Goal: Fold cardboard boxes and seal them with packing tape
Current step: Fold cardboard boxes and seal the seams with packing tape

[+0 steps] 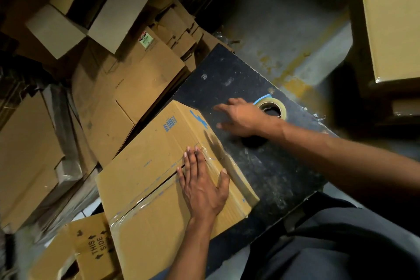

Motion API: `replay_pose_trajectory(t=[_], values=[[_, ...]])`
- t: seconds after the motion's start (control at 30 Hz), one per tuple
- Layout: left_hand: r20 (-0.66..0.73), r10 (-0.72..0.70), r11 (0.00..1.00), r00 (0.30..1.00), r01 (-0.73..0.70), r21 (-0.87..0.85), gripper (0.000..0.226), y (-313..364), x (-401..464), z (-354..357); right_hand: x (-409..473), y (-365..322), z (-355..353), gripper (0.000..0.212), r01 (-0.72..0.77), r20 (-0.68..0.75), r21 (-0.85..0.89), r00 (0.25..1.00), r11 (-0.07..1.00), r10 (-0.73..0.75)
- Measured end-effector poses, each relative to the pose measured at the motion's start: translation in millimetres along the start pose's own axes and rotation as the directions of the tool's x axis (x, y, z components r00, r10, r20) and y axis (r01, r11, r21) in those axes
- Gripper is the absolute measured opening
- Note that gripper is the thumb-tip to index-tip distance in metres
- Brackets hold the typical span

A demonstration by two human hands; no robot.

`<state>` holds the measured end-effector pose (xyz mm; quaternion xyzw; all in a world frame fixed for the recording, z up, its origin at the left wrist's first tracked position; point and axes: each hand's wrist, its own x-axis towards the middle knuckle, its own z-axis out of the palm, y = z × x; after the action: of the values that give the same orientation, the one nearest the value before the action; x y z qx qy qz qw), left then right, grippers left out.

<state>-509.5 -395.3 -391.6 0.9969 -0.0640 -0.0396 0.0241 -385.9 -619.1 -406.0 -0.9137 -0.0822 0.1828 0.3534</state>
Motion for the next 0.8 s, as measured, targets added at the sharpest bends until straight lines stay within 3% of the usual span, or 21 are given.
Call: replay_pose_trajectory(t=[0.1,0.2,0.47,0.53,0.57,0.63,0.7,0.77,0.8], values=[[-0.006,0.004,1.0,1.0,-0.004,0.007,0.093,-1.1,-0.3,0.1,0.1,-40.4,24.4,0.067,0.009,-0.127,0.48,0.99,0.877,0.059],[-0.031,0.031,1.0,0.999,-0.031,0.003,0.095,-2.2,0.7,0.7,5.0,-73.9,49.5,0.071,-0.064,-0.095,0.67,0.981,0.74,0.171],[0.016,0.011,1.0,1.0,-0.011,0.029,0.095,-0.8,0.8,0.5,16.0,-59.8,121.3,0.059,-0.2,0.015,0.758,0.957,0.621,0.29],[0.03,0.019,0.999,0.999,-0.02,0.033,0.096,-1.4,0.0,-0.6,12.7,-32.3,141.2,0.063,-0.207,-0.019,0.667,0.956,0.716,0.294],[0.026,0.022,0.999,0.999,-0.023,0.032,0.095,-1.4,0.1,-1.1,12.1,-19.8,152.7,0.059,-0.2,-0.044,0.597,0.959,0.777,0.281],[0.01,0.018,1.0,1.0,-0.019,0.022,0.095,-1.3,1.0,-0.6,10.1,-8.7,161.5,0.046,-0.168,-0.13,0.575,0.947,0.801,0.292],[0.002,0.016,1.0,1.0,-0.016,0.019,0.095,-1.9,0.0,0.7,8.8,-15.6,145.4,0.044,-0.166,-0.18,0.693,0.902,0.701,0.391],[0.012,0.027,0.999,1.0,-0.027,0.019,0.094,-1.7,-0.1,1.8,8.5,-24.5,125.7,0.053,-0.201,-0.06,0.863,0.87,0.463,0.489],[0.015,0.029,0.999,0.999,-0.03,0.02,0.093,-2.6,0.2,2.1,7.5,-28.3,119.4,0.059,-0.211,-0.008,0.891,0.878,0.402,0.478]])
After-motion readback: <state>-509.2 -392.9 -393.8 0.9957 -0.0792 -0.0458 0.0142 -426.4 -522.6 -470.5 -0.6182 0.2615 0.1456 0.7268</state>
